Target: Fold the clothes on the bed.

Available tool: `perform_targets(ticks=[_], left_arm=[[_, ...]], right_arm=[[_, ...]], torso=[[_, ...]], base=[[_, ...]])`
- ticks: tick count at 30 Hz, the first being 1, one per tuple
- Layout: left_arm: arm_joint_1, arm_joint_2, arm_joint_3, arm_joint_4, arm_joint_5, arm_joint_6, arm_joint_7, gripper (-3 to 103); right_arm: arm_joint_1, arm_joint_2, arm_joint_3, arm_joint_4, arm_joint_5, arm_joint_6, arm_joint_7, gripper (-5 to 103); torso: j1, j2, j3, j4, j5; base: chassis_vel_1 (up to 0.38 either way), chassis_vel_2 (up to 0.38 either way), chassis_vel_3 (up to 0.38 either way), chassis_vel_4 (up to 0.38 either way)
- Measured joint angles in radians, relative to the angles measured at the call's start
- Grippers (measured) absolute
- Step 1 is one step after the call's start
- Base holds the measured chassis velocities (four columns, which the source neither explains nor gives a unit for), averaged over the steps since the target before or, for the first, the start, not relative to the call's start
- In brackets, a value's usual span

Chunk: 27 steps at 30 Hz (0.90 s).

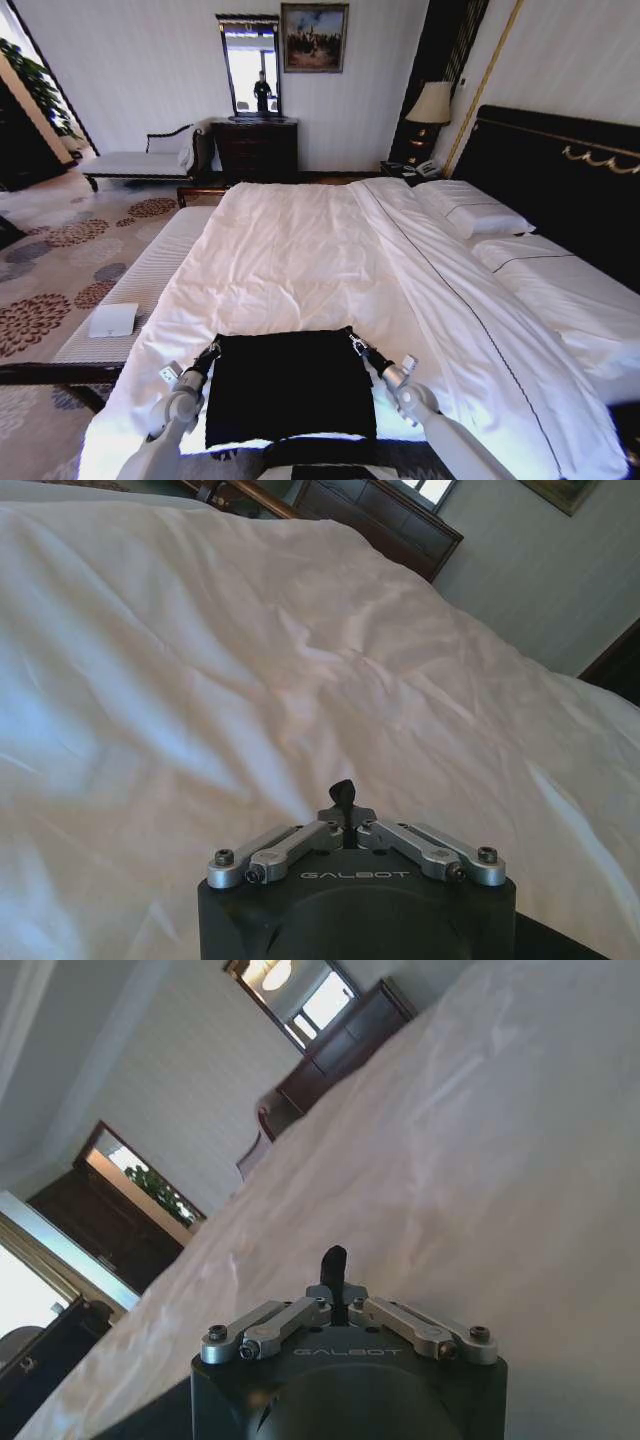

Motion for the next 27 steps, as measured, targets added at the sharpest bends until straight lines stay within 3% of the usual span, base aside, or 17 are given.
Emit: perform_targets(ticks=[8, 16, 27], left_arm=[[0.018, 0.000, -0.022, -0.058, -0.037, -0.019, 0.016, 1], [0.043, 0.036, -0.110, -0.322, -0.216, -0.027, 0.021, 1], [0.095, 0.069, -0.226, -0.586, -0.343, -0.007, -0.003, 1]], right_arm=[[-0.046, -0.004, 0.037, 0.098, 0.052, 0.073, -0.020, 2], [-0.130, -0.053, 0.137, 0.437, 0.124, 0.150, 0.005, 2], [-0.227, -0.050, 0.222, 0.668, 0.096, 0.195, 0.031, 2]], torso=[[0.000, 0.000, 0.000, 0.0000, 0.0000], [0.000, 0.000, 0.000, -0.0001, -0.0001], [0.000, 0.000, 0.000, -0.0001, 0.0002]], base=[[0.000, 0.000, 0.000, 0.000], [0.000, 0.000, 0.000, 0.000], [0.000, 0.000, 0.000, 0.000]])
